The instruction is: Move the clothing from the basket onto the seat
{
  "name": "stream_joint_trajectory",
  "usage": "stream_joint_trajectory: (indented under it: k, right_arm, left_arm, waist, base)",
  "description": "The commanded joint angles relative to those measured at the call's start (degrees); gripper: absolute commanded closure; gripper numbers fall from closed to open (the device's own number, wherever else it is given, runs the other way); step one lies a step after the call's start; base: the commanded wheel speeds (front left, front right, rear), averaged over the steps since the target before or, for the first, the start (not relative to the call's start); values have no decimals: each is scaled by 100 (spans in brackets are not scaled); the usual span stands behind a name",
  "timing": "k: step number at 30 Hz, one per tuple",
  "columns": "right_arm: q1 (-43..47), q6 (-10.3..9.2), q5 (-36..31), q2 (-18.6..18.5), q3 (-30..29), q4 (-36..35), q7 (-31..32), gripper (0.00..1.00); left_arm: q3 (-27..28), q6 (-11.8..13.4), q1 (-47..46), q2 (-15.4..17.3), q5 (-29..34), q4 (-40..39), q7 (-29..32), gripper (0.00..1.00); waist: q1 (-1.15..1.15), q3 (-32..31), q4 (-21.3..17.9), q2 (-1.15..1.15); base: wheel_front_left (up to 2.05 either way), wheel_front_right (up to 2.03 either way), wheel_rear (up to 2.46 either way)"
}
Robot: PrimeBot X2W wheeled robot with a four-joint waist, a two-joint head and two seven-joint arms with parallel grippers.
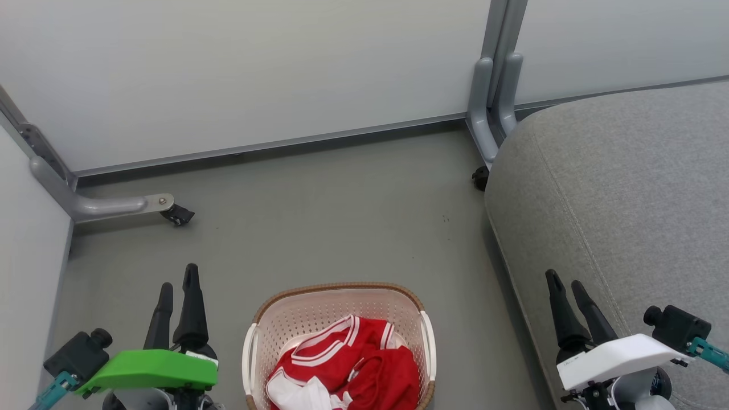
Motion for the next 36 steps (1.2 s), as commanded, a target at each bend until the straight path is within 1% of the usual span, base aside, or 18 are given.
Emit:
stream_joint_trajectory:
  k: [1, 4, 8, 13, 36]
  right_arm:
    - [19, 2, -226, -40, 29, -113, -63, 0]
    - [43, 2, -534, -42, 76, -164, -130, 0]
    - [54, 2, -830, -44, 131, -209, -196, 0]
    - [82, 2, -1170, -47, 200, -258, -280, 0]
    - [218, 1, -2454, -56, 467, -448, -606, 0]
  left_arm:
    - [-22, 44, 12, 40, 207, -112, -60, 0]
    - [-92, 59, 33, 42, 541, -164, -126, 0]
    - [-140, 82, 71, 43, 786, -200, -193, 0]
    - [-205, 27, 89, 46, 1102, -213, -277, 0]
    - [-410, 112, 240, 54, 2213, -406, -599, 0]
  waist:
    - [0, 3, 0, 0]
    - [0, 8, 0, 0]
    - [0, 14, -1, 0]
    - [0, 17, -6, 0]
    - [0, -18, -20, 0]
  base:
    - [0, 0, 0]
    - [0, 0, 0]
    - [0, 0, 0]
    - [0, 0, 0]
    - [0, 0, 0]
